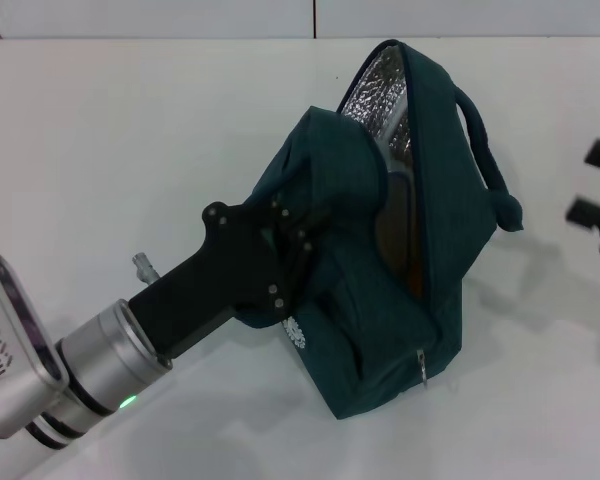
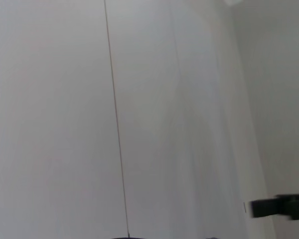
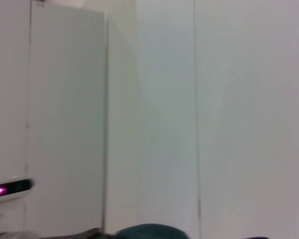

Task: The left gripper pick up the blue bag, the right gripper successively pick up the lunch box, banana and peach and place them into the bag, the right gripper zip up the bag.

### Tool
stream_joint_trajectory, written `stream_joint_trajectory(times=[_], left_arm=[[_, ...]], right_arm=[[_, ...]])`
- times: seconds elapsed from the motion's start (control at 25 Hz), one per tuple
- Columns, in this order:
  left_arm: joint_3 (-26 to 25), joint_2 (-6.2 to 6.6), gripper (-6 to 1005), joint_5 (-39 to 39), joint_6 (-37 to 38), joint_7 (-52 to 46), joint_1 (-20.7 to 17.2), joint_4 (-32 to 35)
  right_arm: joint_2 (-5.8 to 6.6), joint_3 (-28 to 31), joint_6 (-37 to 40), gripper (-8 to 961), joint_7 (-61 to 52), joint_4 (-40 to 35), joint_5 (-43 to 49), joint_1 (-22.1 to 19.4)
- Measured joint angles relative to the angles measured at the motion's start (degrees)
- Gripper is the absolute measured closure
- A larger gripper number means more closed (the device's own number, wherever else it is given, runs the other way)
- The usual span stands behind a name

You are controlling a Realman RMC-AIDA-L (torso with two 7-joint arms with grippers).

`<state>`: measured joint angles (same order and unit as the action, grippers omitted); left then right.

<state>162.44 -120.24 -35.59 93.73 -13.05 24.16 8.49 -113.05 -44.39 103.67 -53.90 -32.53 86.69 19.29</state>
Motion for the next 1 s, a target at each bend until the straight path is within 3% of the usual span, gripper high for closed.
stream_joint_trajectory(times=[0.12,0.24,0.32,0.52,0.76,1.0], left_arm=[[0.0,-0.01,957,-0.1,-0.3,0.0,0.1,0.1],[0.0,-0.02,957,-0.2,-0.4,0.1,0.4,0.1],[0.0,-0.04,957,-0.3,-0.5,0.2,0.9,0.1],[-0.2,0.02,956,-0.4,-0.7,0.2,1.4,0.1],[-0.3,0.01,957,-0.5,-1.4,0.2,2.4,0.1],[-0.3,-0.06,956,-0.5,-2.5,0.2,2.9,0.1]], right_arm=[[0.6,-1.2,4.0,433,2.9,-1.2,3.9,-1.2],[1.44,-6.1,4.3,399,2.0,-2.0,11.9,0.7],[0.85,-7.6,1.8,377,0.8,-1.4,15.8,2.3],[-2.28,-9.0,-5.6,345,-0.3,1.0,21.8,5.2],[-2.55,-12.4,-7.4,360,-1.9,6.2,22.0,9.7],[-2.94,-17.6,-11.1,388,-4.8,6.7,21.6,11.6]])
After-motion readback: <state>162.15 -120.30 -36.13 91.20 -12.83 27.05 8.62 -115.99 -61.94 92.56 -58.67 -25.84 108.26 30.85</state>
